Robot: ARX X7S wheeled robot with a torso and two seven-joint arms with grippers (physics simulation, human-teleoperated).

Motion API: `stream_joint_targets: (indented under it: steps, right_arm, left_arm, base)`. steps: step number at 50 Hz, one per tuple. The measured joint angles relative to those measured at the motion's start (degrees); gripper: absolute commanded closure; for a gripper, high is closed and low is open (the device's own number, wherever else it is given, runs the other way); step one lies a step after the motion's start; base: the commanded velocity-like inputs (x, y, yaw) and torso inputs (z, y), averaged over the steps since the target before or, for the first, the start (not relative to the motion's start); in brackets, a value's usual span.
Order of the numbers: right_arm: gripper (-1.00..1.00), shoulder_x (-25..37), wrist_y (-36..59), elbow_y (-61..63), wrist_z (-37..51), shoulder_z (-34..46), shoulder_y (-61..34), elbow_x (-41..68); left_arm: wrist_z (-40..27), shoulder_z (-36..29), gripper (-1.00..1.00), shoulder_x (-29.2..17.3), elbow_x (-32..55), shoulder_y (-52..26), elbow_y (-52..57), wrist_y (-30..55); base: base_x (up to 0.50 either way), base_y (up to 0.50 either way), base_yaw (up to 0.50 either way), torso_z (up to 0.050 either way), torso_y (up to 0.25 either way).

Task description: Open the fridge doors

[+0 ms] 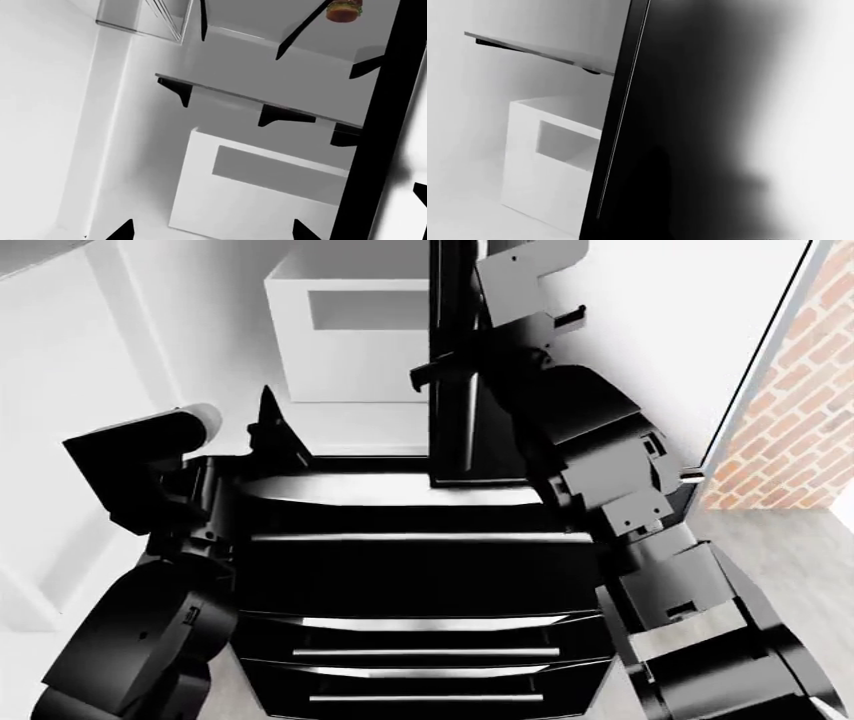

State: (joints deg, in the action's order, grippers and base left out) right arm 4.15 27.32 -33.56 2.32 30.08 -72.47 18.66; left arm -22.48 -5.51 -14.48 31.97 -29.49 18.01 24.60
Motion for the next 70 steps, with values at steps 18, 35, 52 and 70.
stream_joint_targets:
  steps: [18, 35, 52, 70]
  right_arm:
    - [1.0, 7.6, 15.0, 27.3, 7.5, 1.8, 7.7, 1.5]
    - [1.0, 17.1, 33.6, 55.7, 12.5, -2.7, 14.1, 7.9]
    - [1.0, 31.8, 61.3, 62.1, 44.3, -13.7, -4.8, 66.9]
    - [1.0, 46.8, 56.4, 69.6, 69.8, -11.8, -28.2, 95.2]
  left_arm:
    - [-0.5, -0.2, -1.0, -0.1, 0.1, -0.2, -0.6, -0.4]
    - [-1.1, -0.1, -1.0, -0.5, 0.7, -0.4, -0.2, -0.2]
    - [-2.4, 0.0, -1.0, -0.9, 2.2, -0.7, 1.5, 1.3]
    - [-3.0, 0.1, -1.0, -1.8, 3.4, -0.3, 3.3, 2.2]
  base:
    - [0.0, 0.0, 0.0, 0.0, 0.002]
    - [0.0, 0.0, 0.0, 0.002, 0.005]
    - [0.0, 0.0, 0.0, 0.003, 0.008]
    - [0.0, 0.0, 0.0, 0.002, 0.007]
